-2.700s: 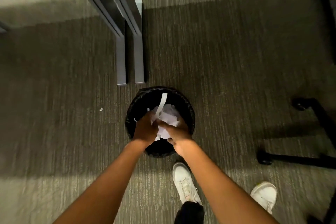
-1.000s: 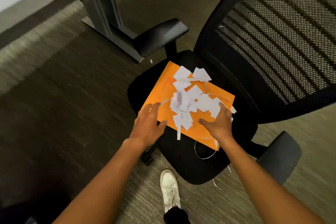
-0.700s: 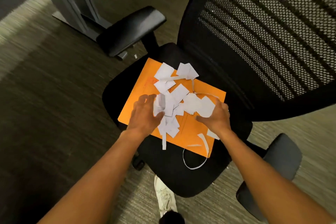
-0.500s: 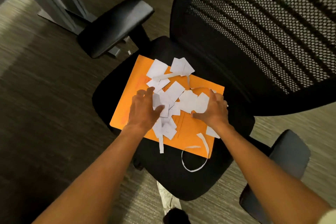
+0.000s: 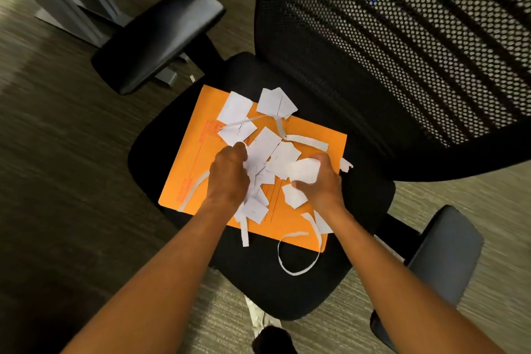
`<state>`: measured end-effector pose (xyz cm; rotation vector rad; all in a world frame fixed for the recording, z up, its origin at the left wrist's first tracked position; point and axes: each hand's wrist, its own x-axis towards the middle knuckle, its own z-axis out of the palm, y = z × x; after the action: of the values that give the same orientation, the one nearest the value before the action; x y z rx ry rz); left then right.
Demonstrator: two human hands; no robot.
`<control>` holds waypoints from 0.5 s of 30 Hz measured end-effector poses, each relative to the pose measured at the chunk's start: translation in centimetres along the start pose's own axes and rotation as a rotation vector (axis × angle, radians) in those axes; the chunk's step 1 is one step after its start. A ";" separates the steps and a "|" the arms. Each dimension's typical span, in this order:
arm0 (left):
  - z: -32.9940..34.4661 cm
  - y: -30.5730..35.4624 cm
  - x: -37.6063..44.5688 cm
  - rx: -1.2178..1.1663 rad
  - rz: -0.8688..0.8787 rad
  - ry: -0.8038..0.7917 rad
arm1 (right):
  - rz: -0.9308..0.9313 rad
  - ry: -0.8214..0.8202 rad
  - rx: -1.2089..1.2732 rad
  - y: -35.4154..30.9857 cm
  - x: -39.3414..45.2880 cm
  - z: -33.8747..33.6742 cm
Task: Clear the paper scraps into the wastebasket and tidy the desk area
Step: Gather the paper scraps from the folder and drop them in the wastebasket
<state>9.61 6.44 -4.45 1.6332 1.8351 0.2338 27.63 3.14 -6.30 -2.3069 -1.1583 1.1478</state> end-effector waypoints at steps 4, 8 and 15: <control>-0.4 -0.2 -0.4 -0.155 0.051 0.035 | -0.045 0.008 0.162 0.1 -1.3 -0.5; -1.6 -0.9 -0.7 -0.313 0.054 -0.004 | -0.074 0.015 0.348 -0.8 -2.5 -1.0; -3.3 -2.4 -1.7 -0.130 0.067 0.112 | -0.062 0.051 0.402 -2.6 -2.3 -1.0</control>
<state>5.78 5.30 -2.65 1.6210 1.8089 0.4727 26.27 3.00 -2.98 -1.9686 -0.8783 1.1683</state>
